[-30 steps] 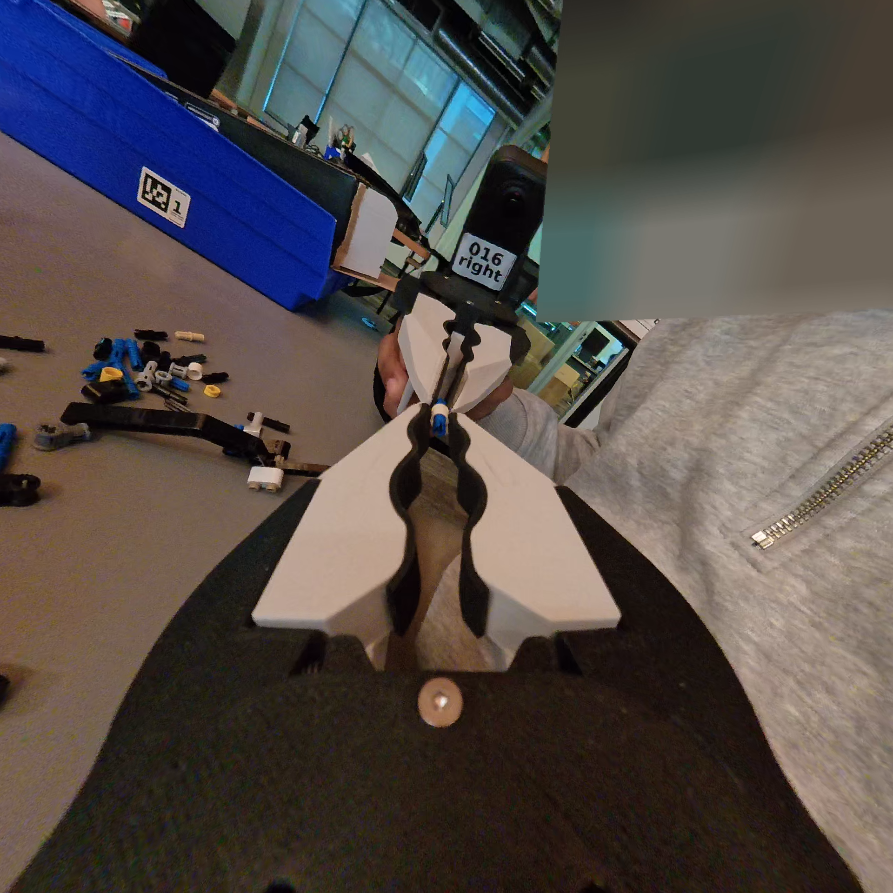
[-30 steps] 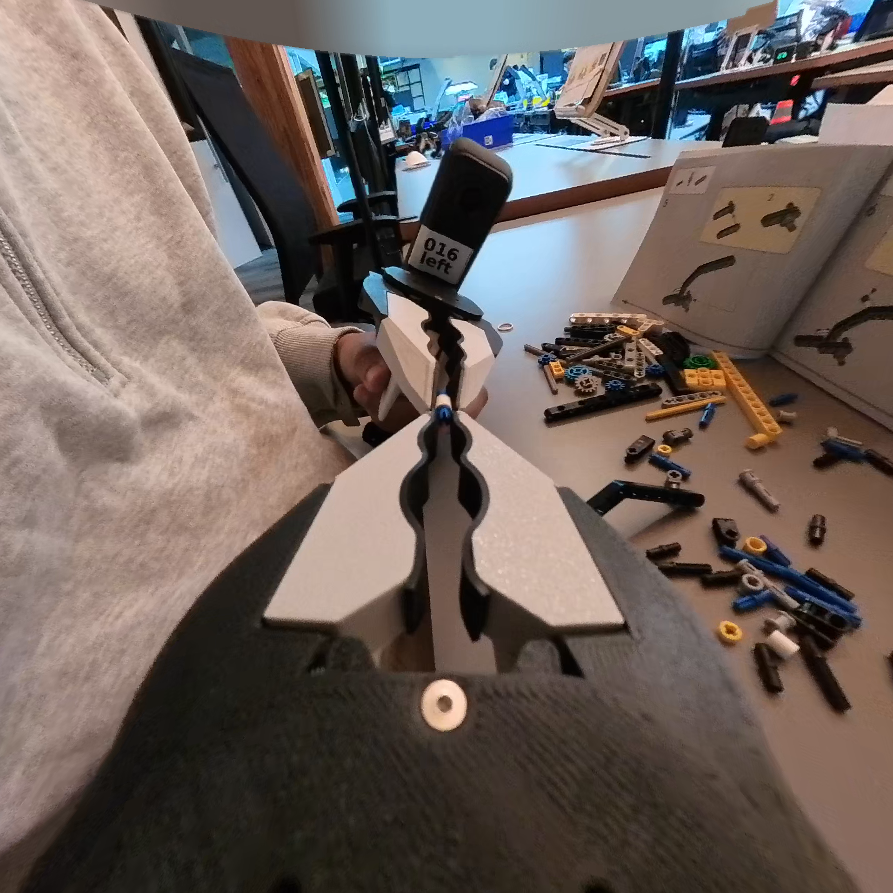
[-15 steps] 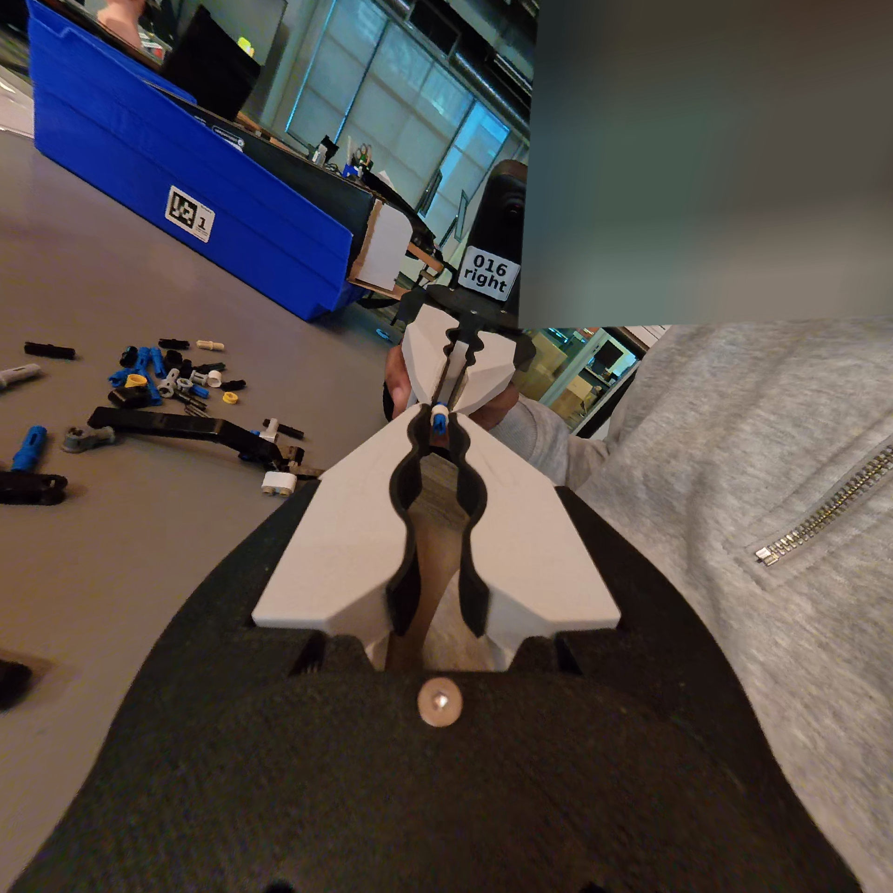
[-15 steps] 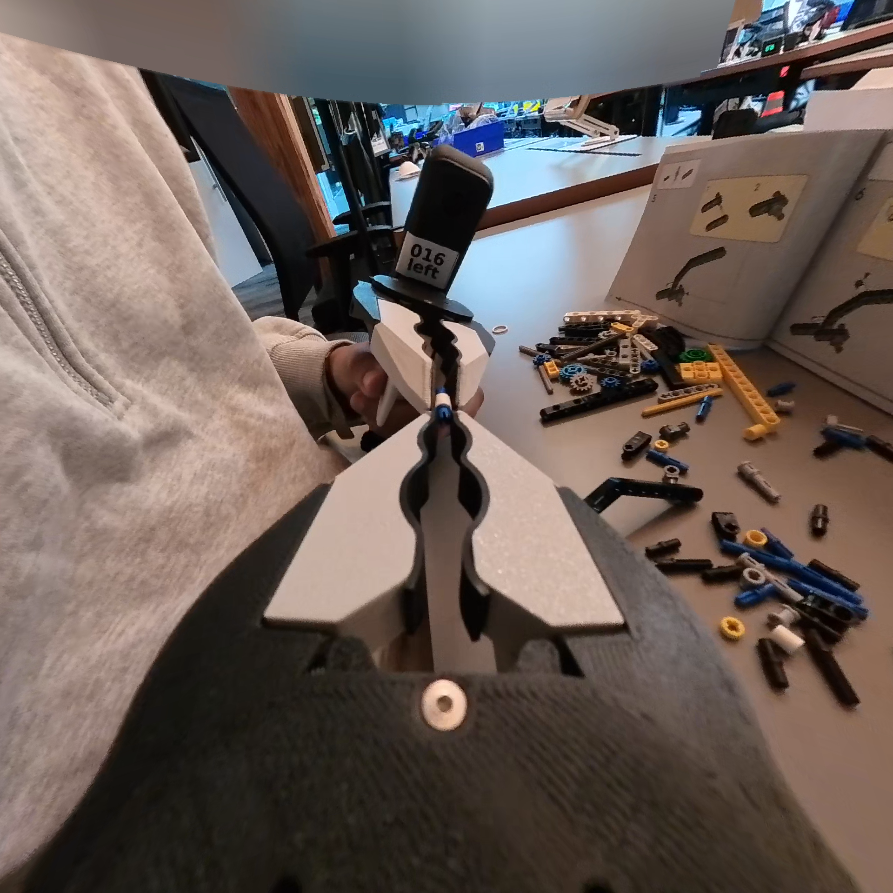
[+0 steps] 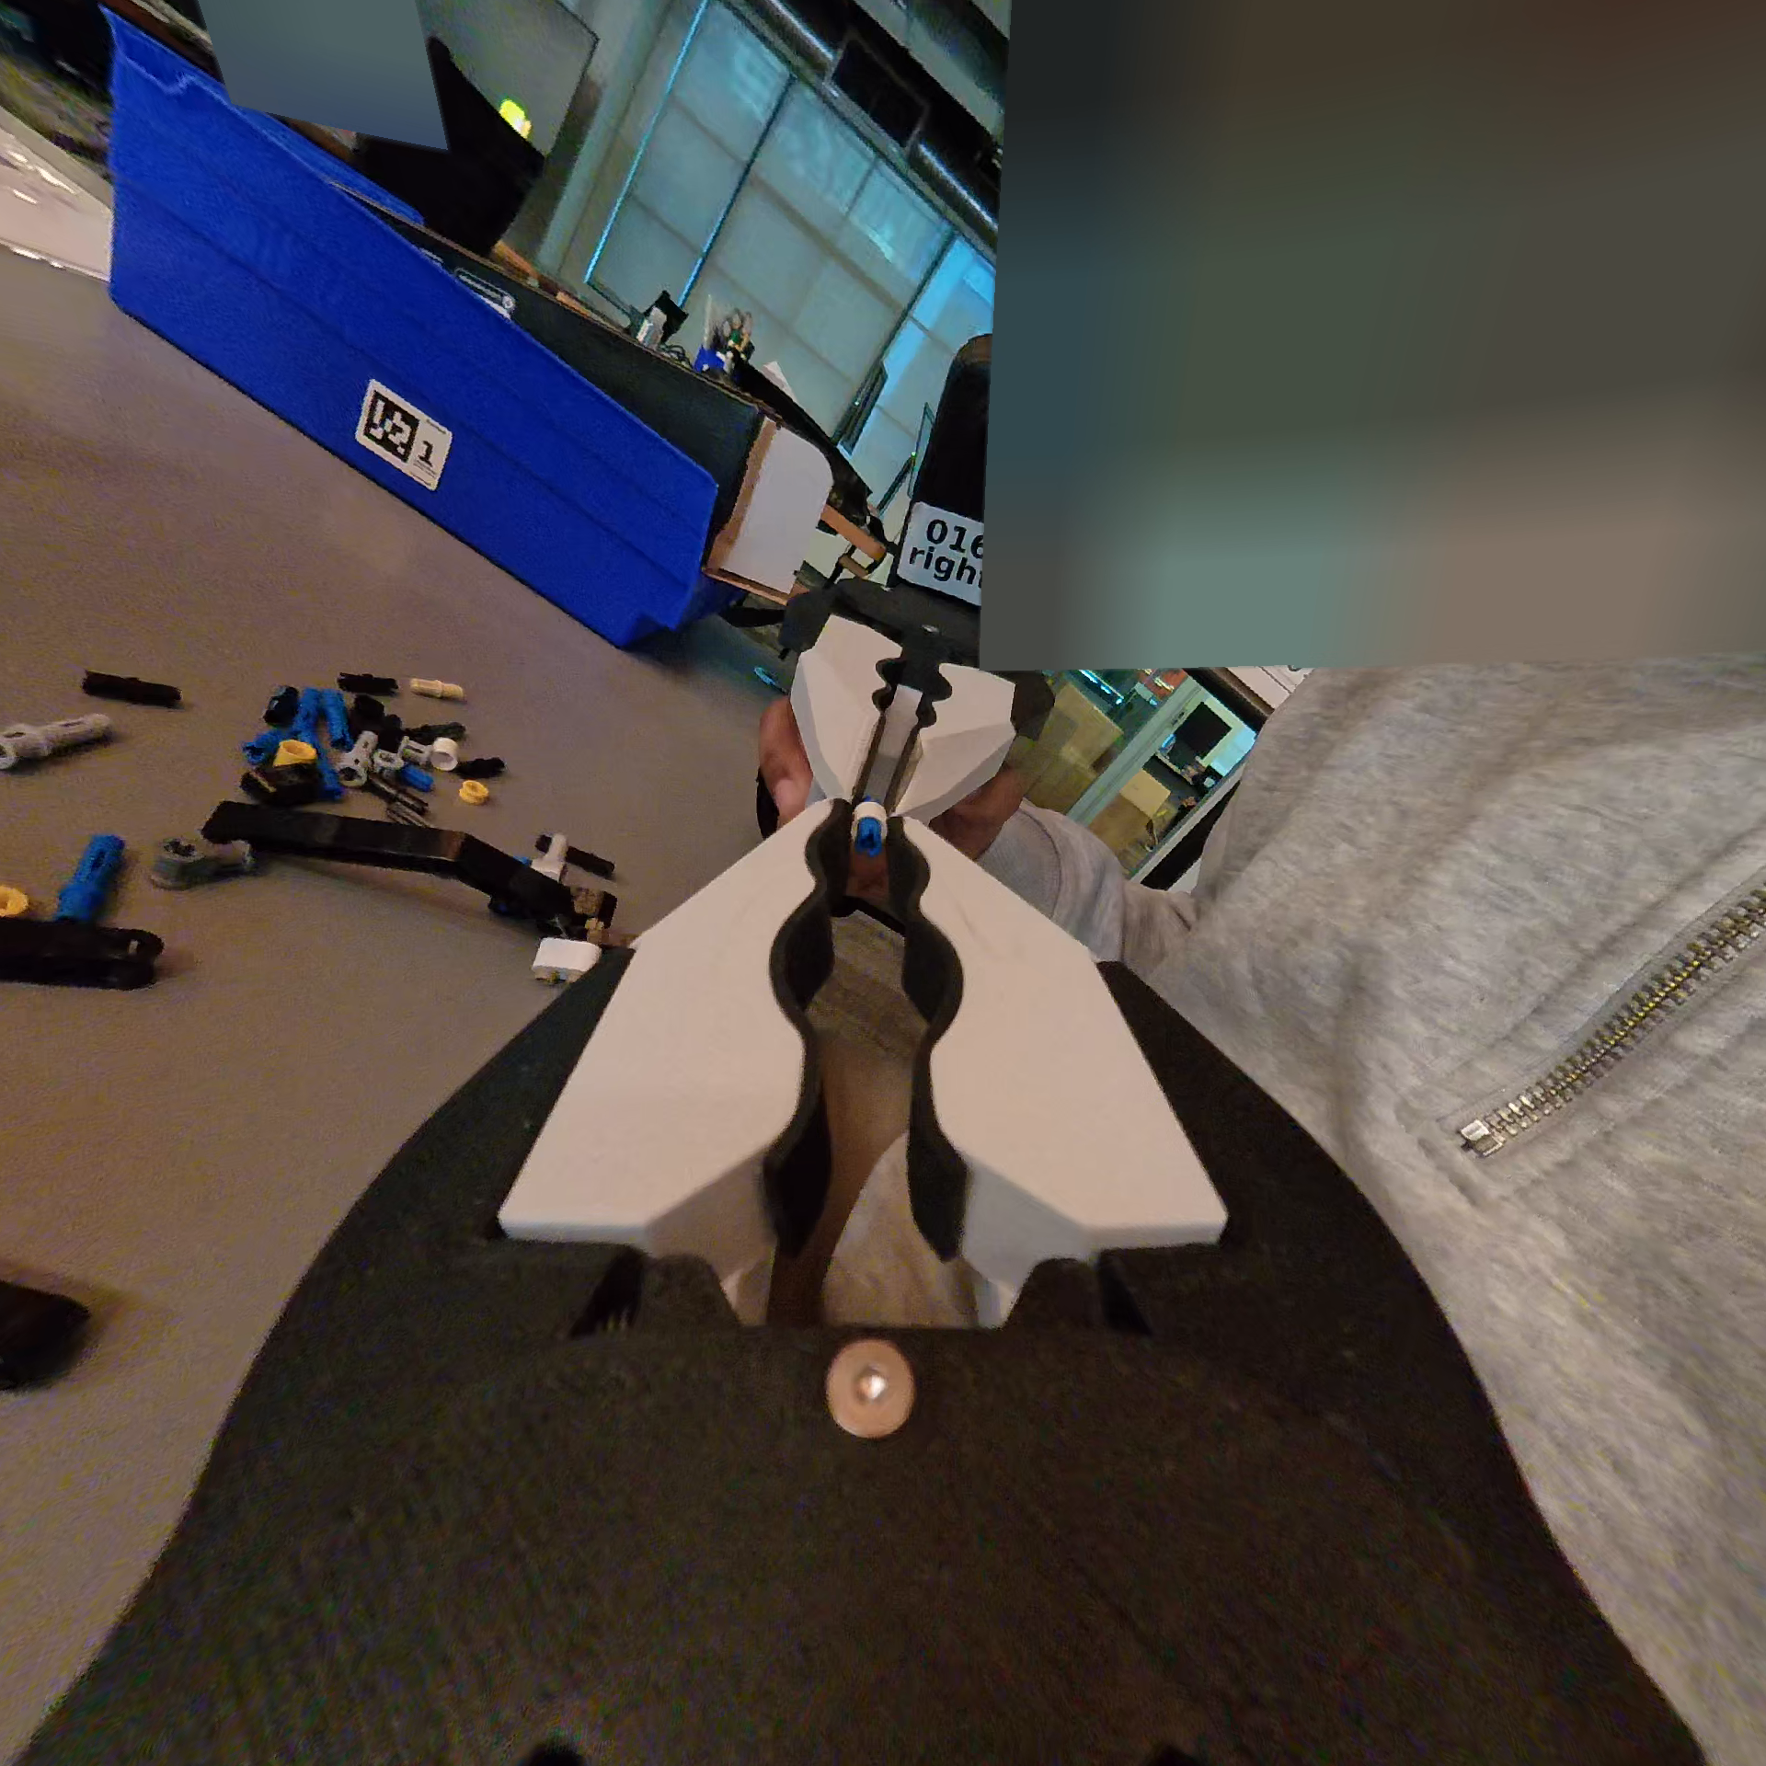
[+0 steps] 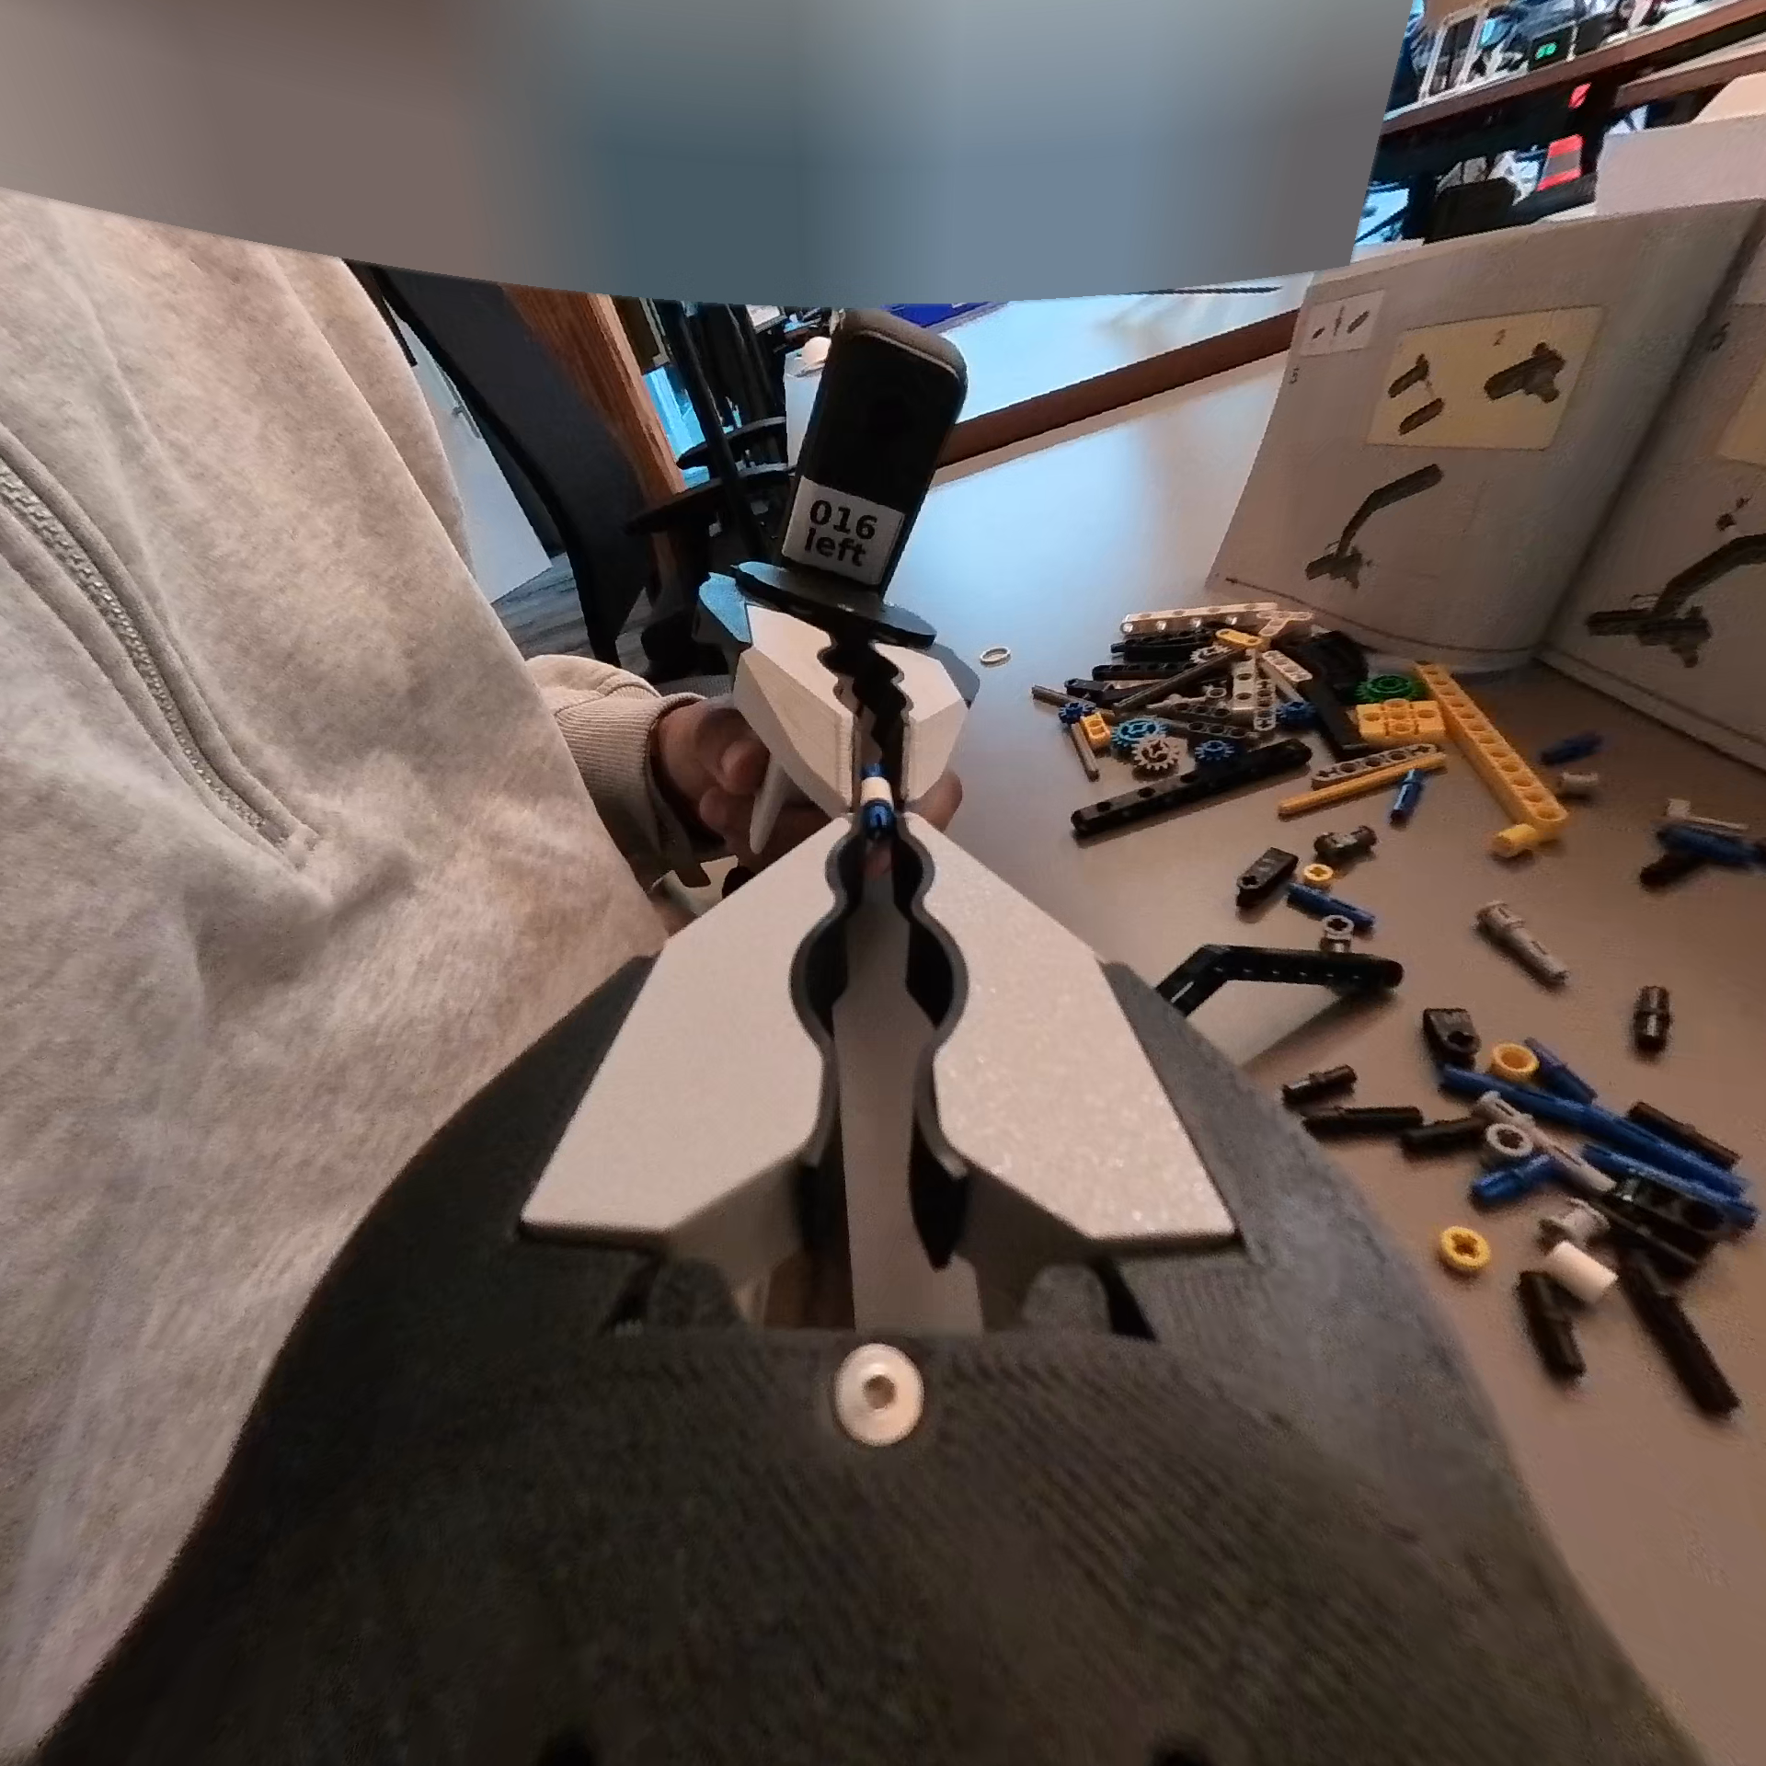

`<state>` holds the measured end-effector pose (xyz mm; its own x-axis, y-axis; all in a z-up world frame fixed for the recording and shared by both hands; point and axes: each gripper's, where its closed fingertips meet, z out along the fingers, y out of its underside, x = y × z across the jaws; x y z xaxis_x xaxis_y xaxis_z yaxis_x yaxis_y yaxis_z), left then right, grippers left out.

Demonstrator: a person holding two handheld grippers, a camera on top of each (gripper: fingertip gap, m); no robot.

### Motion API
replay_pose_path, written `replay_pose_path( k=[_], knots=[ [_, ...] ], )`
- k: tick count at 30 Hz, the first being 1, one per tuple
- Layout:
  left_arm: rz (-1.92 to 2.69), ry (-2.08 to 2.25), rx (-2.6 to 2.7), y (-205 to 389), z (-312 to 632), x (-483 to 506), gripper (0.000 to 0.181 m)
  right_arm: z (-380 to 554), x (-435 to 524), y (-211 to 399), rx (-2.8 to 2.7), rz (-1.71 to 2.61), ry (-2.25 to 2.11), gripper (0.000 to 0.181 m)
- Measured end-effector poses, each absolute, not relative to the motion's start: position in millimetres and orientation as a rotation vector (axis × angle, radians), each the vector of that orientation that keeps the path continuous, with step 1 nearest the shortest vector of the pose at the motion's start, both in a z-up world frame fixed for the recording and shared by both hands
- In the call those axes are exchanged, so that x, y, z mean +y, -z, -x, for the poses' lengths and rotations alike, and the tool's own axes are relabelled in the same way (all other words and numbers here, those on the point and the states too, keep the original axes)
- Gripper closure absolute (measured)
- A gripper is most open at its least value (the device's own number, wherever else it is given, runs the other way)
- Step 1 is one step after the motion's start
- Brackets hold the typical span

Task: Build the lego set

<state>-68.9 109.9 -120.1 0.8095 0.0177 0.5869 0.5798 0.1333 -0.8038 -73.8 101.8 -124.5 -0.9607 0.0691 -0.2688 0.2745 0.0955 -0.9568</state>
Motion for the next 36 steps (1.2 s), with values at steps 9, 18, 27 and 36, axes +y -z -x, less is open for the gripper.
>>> replay_pose_path(
  k=[9, 18, 27, 36],
  knots=[
    [1.376, 0.36, -0.5, 115.9, 69.5, 109.0, 0.176, 73.2, 101.6, 120.0, 2.163, -0.351, 1.998, 0.179],
    [1.371, 0.394, -0.508, 115.9, 69.8, 108.9, 0.177, 74.1, 101.5, 120.7, 2.167, -0.357, 2.001, 0.179],
    [1.386, 0.396, -0.512, 117.8, 69.3, 110.3, 0.176, 73.1, 101.0, 122.2, 2.188, -0.361, 1.988, 0.179],
    [1.384, 0.402, -0.517, 117.5, 69.8, 110.1, 0.176, 72.9, 101.4, 121.4, 2.177, -0.364, 1.992, 0.18]
  ],
)
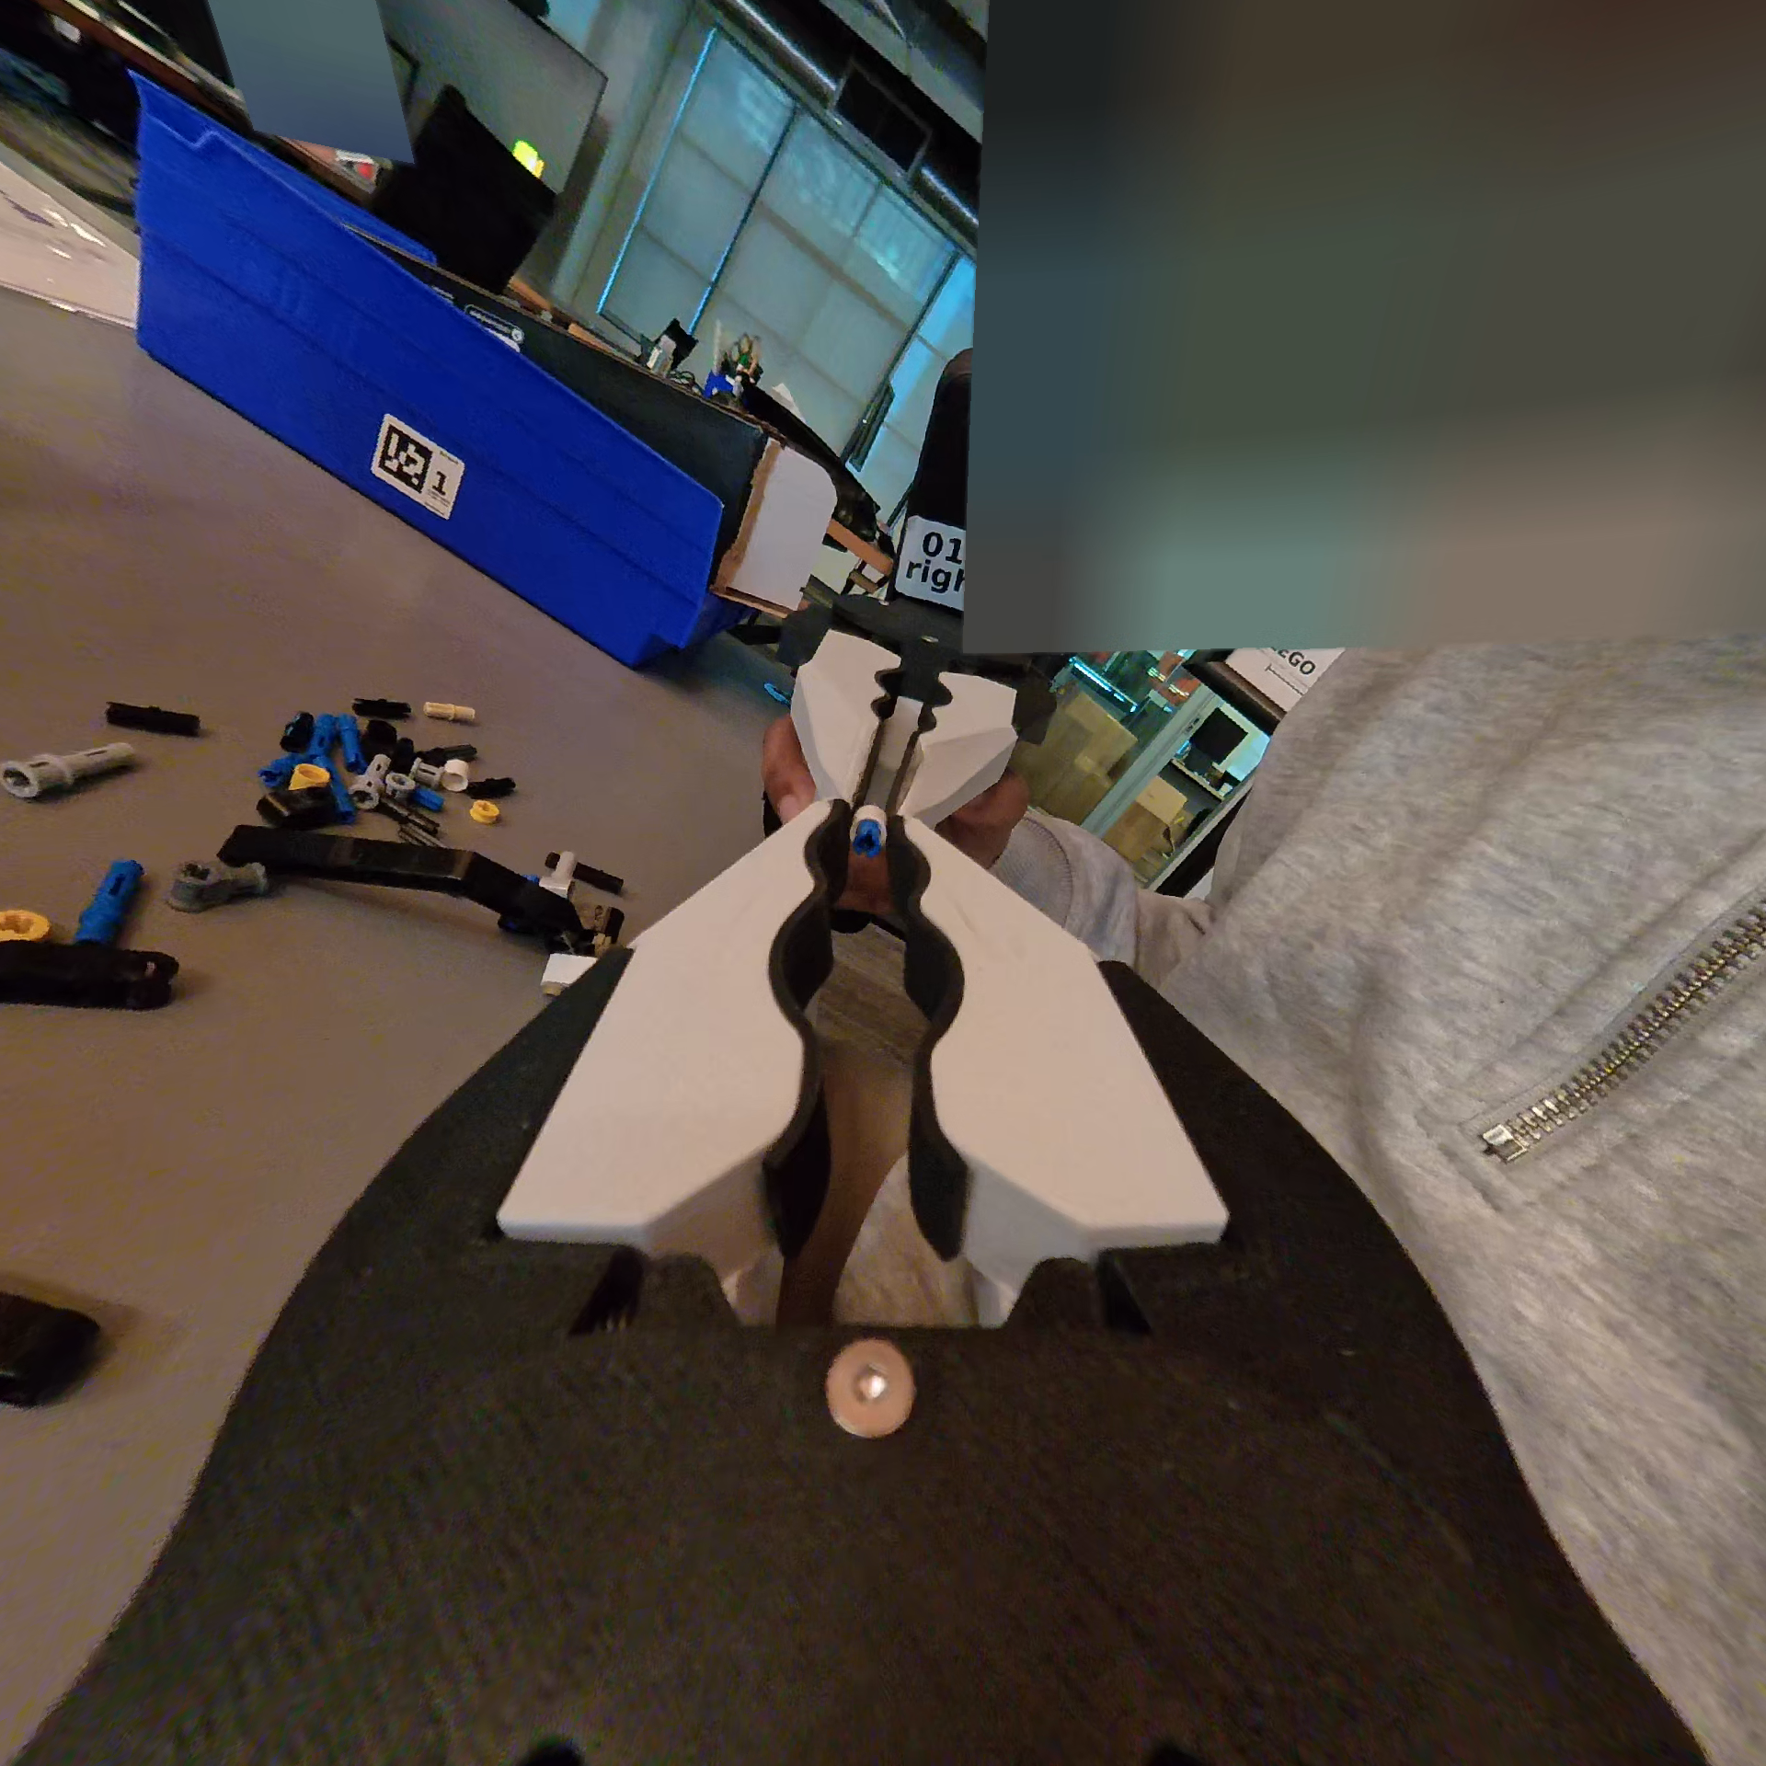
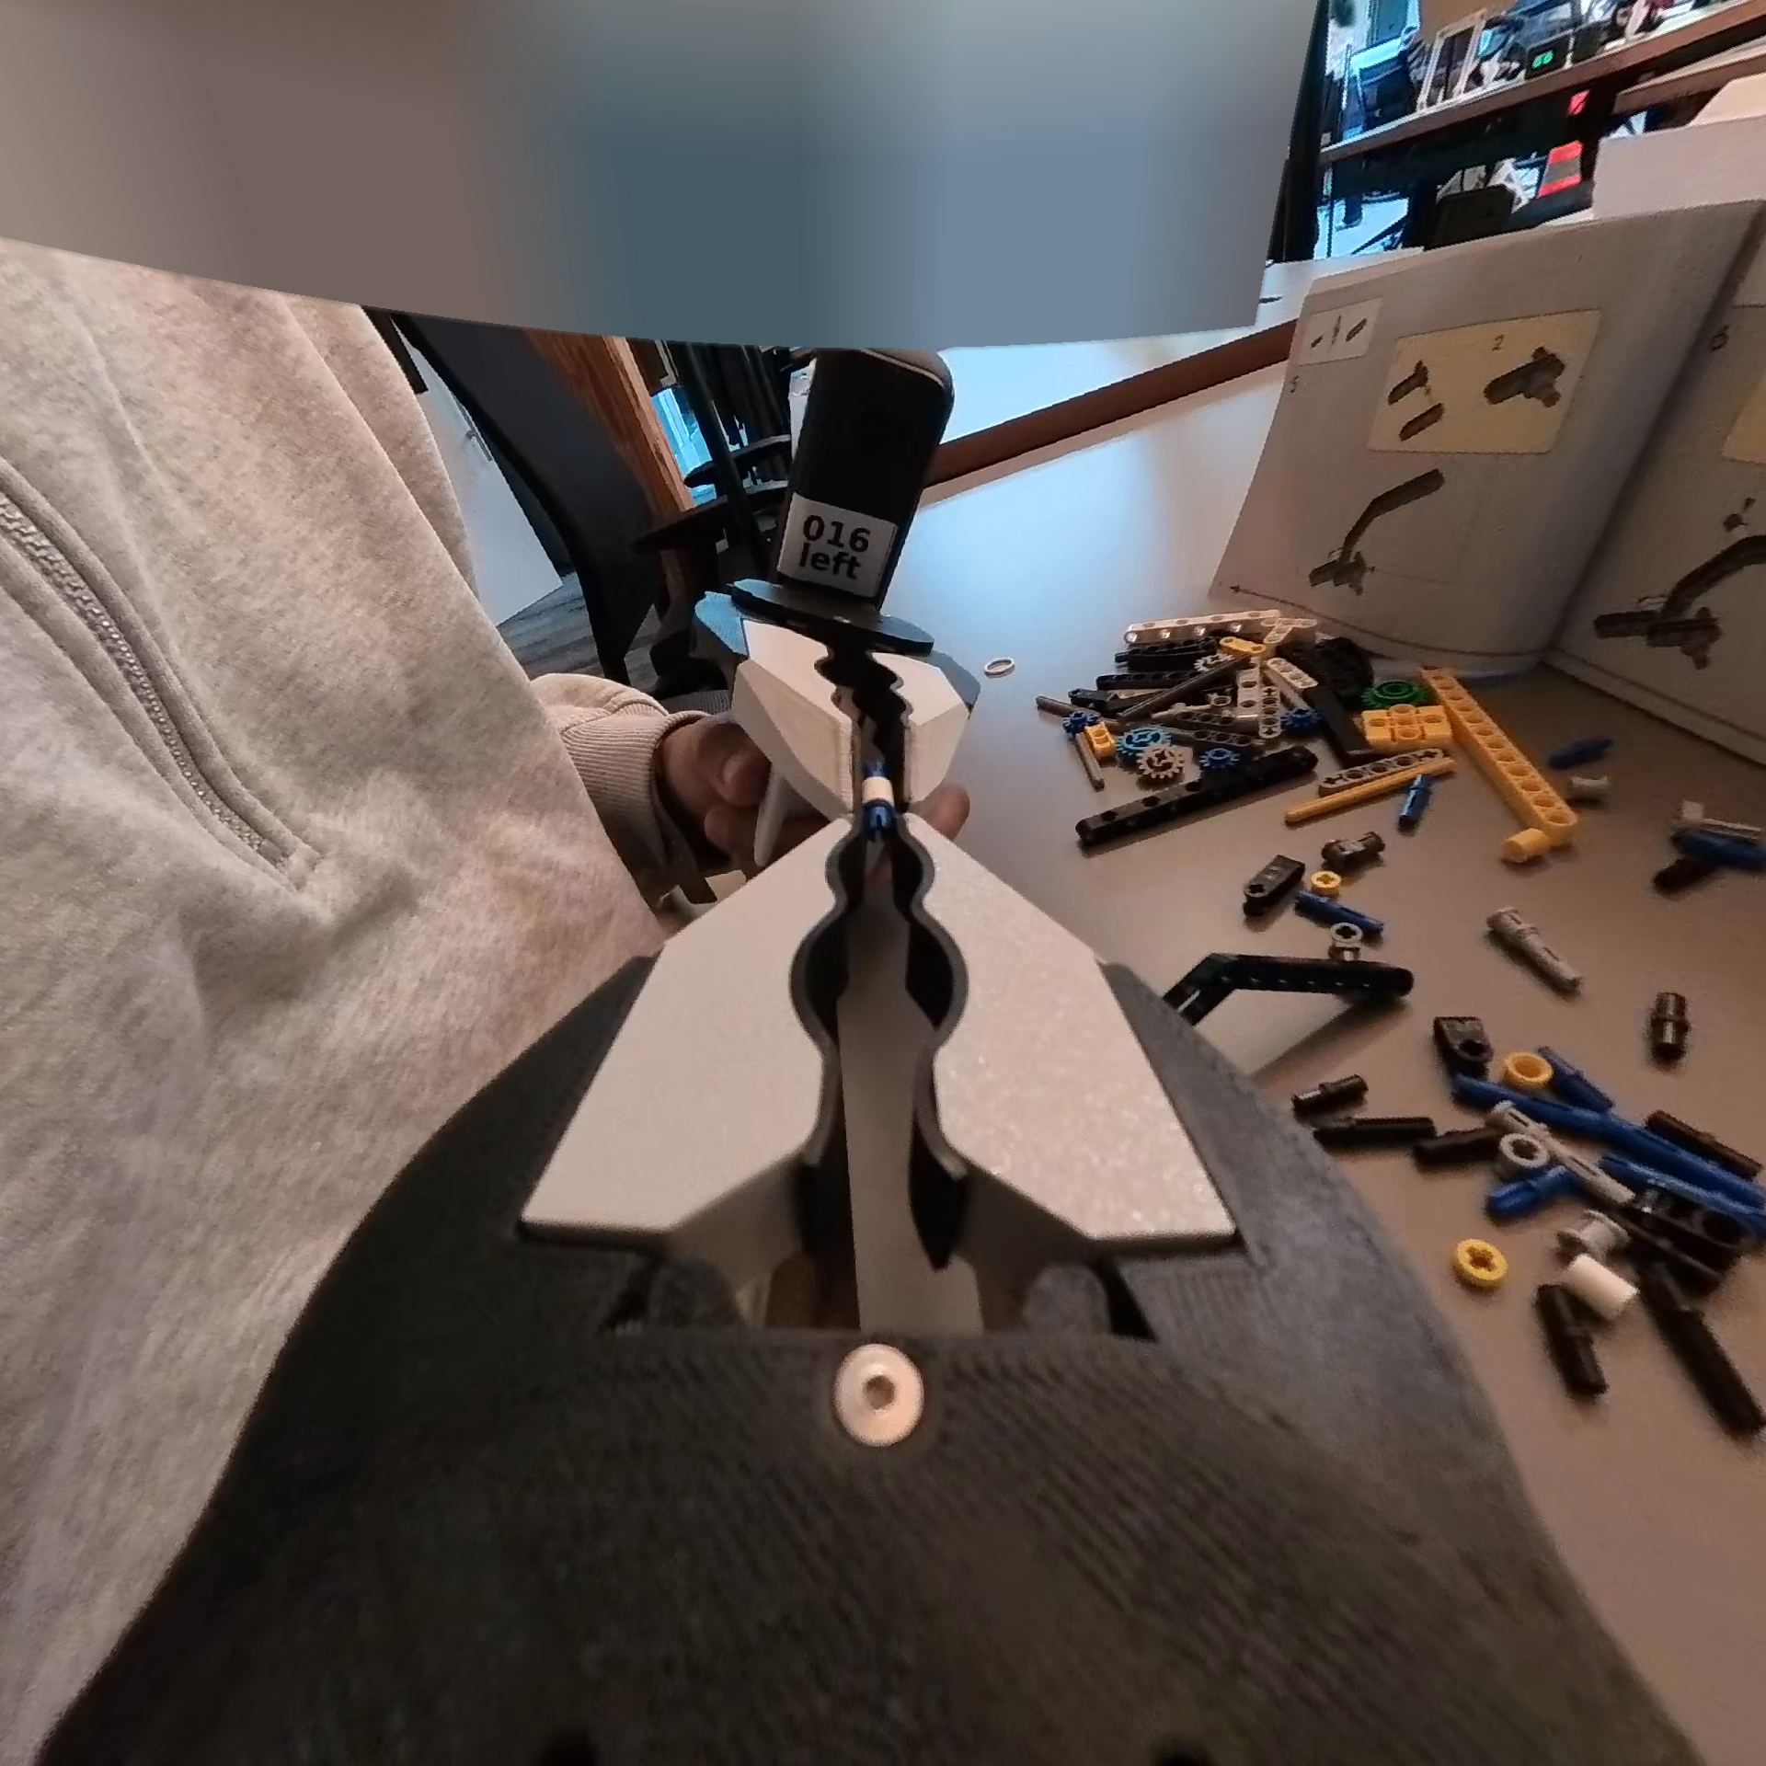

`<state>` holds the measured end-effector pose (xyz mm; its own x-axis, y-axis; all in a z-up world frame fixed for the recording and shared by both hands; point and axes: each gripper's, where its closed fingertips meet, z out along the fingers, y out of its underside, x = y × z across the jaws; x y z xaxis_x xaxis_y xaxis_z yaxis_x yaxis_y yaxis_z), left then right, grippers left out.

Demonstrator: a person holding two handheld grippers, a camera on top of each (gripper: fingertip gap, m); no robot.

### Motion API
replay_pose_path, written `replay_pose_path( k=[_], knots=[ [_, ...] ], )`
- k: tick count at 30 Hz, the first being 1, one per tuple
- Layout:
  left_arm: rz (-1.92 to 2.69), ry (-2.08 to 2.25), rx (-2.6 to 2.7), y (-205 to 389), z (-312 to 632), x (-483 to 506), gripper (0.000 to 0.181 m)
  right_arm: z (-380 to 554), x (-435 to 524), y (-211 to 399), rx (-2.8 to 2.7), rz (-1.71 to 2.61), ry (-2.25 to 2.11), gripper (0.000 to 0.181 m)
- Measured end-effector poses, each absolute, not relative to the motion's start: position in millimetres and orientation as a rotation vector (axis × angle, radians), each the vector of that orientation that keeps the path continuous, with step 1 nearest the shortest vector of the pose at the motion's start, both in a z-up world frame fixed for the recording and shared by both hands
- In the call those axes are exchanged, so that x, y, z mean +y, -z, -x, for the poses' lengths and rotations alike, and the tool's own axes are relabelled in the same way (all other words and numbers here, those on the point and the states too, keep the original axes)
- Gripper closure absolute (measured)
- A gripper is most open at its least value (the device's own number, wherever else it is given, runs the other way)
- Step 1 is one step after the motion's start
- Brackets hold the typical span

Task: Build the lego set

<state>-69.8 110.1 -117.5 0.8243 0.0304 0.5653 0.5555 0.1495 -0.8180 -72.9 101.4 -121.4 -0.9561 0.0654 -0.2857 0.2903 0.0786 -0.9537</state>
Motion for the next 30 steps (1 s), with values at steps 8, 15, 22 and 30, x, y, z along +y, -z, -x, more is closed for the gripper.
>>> replay_pose_path(
  k=[8, 15, 22, 30],
  knots=[
    [1.379, 0.429, -0.538, 118.5, 71.9, 109.8, 0.176, 74.8, 103.7, 119.1, 2.148, -0.389, 2.011, 0.179],
    [1.377, 0.425, -0.53, 117.9, 71.2, 109.5, 0.176, 74.2, 103.5, 118.4, 2.14, -0.389, 2.008, 0.179],
    [1.361, 0.437, -0.532, 116.1, 71.7, 108.3, 0.154, 71.7, 101.9, 119.6, 2.159, -0.379, 2.001, 0.179],
    [1.342, 0.407, -0.571, 116.1, 78.2, 105.7, 0.131, 69.4, 104.0, 117.4, 2.184, -0.381, 2.032, 0.179]
  ],
)
